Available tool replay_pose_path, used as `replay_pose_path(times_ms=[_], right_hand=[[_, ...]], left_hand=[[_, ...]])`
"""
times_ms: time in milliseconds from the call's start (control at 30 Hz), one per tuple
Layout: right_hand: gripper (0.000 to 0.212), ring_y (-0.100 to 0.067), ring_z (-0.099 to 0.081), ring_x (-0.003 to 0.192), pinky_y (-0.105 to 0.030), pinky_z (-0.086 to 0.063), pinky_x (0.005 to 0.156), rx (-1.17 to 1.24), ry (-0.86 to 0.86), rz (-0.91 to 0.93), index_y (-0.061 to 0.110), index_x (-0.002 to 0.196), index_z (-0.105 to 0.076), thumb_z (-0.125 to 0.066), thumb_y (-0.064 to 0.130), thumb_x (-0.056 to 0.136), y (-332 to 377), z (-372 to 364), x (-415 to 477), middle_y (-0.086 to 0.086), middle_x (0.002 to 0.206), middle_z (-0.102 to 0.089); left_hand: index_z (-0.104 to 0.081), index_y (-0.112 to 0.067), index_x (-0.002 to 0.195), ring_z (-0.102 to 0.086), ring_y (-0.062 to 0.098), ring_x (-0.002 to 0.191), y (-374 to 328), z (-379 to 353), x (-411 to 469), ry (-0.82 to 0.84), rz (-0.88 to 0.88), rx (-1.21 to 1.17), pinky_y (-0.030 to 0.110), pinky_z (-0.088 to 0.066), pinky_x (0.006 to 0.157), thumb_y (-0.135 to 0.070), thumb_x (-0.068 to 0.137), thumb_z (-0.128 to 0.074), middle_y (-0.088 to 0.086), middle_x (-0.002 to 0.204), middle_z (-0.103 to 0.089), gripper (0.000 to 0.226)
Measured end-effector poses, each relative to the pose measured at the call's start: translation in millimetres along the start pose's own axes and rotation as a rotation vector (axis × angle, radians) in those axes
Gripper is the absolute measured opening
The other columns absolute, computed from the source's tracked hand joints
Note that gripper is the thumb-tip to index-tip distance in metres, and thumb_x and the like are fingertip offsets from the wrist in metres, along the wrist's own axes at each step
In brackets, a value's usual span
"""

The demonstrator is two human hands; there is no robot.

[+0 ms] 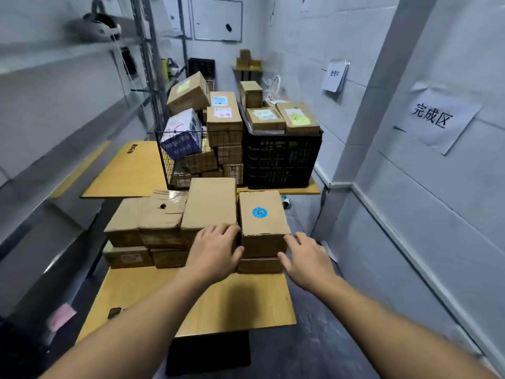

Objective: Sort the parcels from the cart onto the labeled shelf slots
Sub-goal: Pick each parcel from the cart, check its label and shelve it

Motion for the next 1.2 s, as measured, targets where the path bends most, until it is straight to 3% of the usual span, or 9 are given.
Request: replay_pose_path(times_ms=[333,500,600,633,733,900,1033,1200], right_hand=[[0.044,-0.024,-0.045,0.124,-0.041,-0.045,0.098,0.188,0.082,0.034,0.029,0.139,-0.038,-0.043,0.049,0.100,-25,-38,100,-0.003,0.139,-0.042],[0.049,-0.025,-0.042,0.130,-0.044,-0.048,0.102,0.552,0.123,-0.051,0.042,0.144,-0.031,-0.046,0.052,0.099,-42,-72,123,-0.001,0.148,-0.031],[0.051,-0.017,-0.045,0.121,-0.037,-0.049,0.099,0.783,0.133,-0.067,0.040,0.148,-0.032,-0.050,0.044,0.100,-46,-86,124,-0.002,0.143,-0.038],[0.051,-0.016,-0.045,0.119,-0.041,-0.050,0.099,0.841,0.139,-0.071,0.040,0.148,-0.033,-0.051,0.041,0.100,-47,-89,124,-0.002,0.142,-0.041],[0.045,-0.019,-0.049,0.125,-0.048,-0.052,0.098,0.985,0.153,-0.087,0.046,0.141,-0.036,-0.054,0.038,0.100,-52,-91,126,0.001,0.143,-0.048],[0.043,-0.016,-0.050,0.127,-0.044,-0.052,0.101,1.153,0.170,-0.108,0.039,0.141,-0.039,-0.053,0.029,0.102,-66,-83,129,0.008,0.137,-0.048],[0.039,-0.011,-0.051,0.122,-0.043,-0.053,0.101,1.224,0.131,-0.052,0.042,0.136,-0.040,-0.054,0.027,0.101,-83,-64,129,0.014,0.128,-0.049],[0.041,-0.008,-0.053,0.122,-0.042,-0.050,0.104,1.276,0.010,0.006,0.037,0.140,-0.044,-0.054,0.026,0.101,-96,-34,133,0.023,0.125,-0.050]], left_hand=[[-0.040,-0.031,0.138,-0.036,0.020,0.130,-19,-44,68,0.048,0.042,0.162,0.039,-0.025,0.113,-0.052,0.095,-0.036,-0.004,0.137,-0.050,0.048],[-0.045,-0.034,0.129,-0.028,0.023,0.137,-26,-62,71,0.045,0.186,0.241,0.048,-0.016,0.115,-0.055,0.092,-0.033,-0.006,0.131,-0.053,0.044],[-0.044,-0.033,0.131,-0.024,0.024,0.142,-28,-62,69,0.035,0.264,0.275,0.052,-0.005,0.118,-0.055,0.093,-0.032,-0.005,0.134,-0.052,0.045],[-0.044,-0.033,0.131,-0.023,0.025,0.142,-29,-61,69,0.035,0.282,0.281,0.053,-0.002,0.118,-0.055,0.094,-0.032,-0.004,0.134,-0.052,0.045],[-0.042,-0.033,0.129,-0.022,0.025,0.143,-33,-63,70,0.065,0.302,0.301,0.055,0.005,0.117,-0.055,0.095,-0.029,-0.004,0.133,-0.052,0.043],[-0.036,-0.036,0.135,-0.019,0.023,0.145,-41,-63,76,0.073,0.312,0.300,0.055,0.013,0.116,-0.057,0.096,-0.025,-0.006,0.137,-0.052,0.045],[-0.025,-0.040,0.146,-0.021,0.016,0.145,-53,-53,84,-0.033,0.307,0.117,0.046,0.006,0.120,-0.058,0.096,-0.032,-0.010,0.145,-0.045,0.054],[-0.021,-0.041,0.149,-0.032,0.012,0.133,-58,-44,95,-0.161,0.317,-0.275,0.039,-0.023,0.117,-0.052,0.095,-0.047,-0.008,0.146,-0.039,0.061]])
Point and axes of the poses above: each hand's wrist, its own x-axis towards the middle knuckle, its own z-axis out of the back of the hand, y = z × x, the point moved 9 cm from there along x, towards the middle knuckle
